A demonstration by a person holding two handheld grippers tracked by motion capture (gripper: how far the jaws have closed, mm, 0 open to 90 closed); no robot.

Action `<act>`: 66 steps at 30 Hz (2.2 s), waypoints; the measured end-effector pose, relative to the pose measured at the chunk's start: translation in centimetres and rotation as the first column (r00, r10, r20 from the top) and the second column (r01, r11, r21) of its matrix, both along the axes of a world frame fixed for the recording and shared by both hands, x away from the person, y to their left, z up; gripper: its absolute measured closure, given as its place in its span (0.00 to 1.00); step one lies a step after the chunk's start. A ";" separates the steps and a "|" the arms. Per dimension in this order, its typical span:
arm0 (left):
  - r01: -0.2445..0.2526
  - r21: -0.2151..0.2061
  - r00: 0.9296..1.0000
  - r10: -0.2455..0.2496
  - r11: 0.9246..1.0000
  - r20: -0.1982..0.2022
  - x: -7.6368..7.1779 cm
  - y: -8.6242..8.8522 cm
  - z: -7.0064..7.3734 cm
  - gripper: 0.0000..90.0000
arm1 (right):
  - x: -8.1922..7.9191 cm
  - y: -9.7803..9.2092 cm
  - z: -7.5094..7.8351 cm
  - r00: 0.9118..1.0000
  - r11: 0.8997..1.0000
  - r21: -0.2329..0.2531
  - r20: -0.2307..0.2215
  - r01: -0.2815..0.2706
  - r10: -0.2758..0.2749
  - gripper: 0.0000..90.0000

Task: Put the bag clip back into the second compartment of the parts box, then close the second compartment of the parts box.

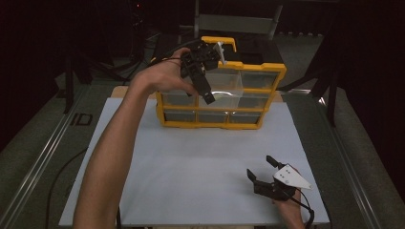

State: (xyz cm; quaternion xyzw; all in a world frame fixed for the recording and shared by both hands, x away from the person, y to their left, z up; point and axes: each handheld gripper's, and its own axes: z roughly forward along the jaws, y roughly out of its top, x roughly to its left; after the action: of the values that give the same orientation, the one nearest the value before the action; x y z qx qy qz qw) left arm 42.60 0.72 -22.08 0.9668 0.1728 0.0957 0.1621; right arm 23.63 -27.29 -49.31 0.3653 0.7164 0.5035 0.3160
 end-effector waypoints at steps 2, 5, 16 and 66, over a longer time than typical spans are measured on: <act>0.005 0.006 1.000 -0.005 1.000 -0.003 -0.2 0.1 -0.3 0.01 | 0.0 0.0 0.0 1.000 1.000 0.004 0.001 0.002 -0.002 0.16; 0.002 0.015 1.000 -0.003 1.000 0.002 -0.3 0.3 -0.7 0.01 | 0.0 0.0 0.0 1.000 1.000 0.003 0.001 0.001 -0.001 0.16; -0.012 0.029 1.000 0.012 0.999 -0.009 -0.5 0.7 -2.1 0.01 | 0.0 -0.1 0.0 1.000 1.000 0.003 0.004 0.001 -0.001 0.16; 0.099 0.002 0.986 -0.098 0.995 -0.139 -3.0 1.6 -6.9 0.48 | 0.0 -0.1 0.0 1.000 1.000 0.004 0.002 0.009 -0.009 0.16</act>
State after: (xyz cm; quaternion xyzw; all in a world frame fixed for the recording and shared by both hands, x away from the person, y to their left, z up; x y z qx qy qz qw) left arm 39.58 2.35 -28.94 0.9792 0.1352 0.0211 0.1499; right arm 23.62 -27.42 -49.28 0.3685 0.7133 0.5042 0.3182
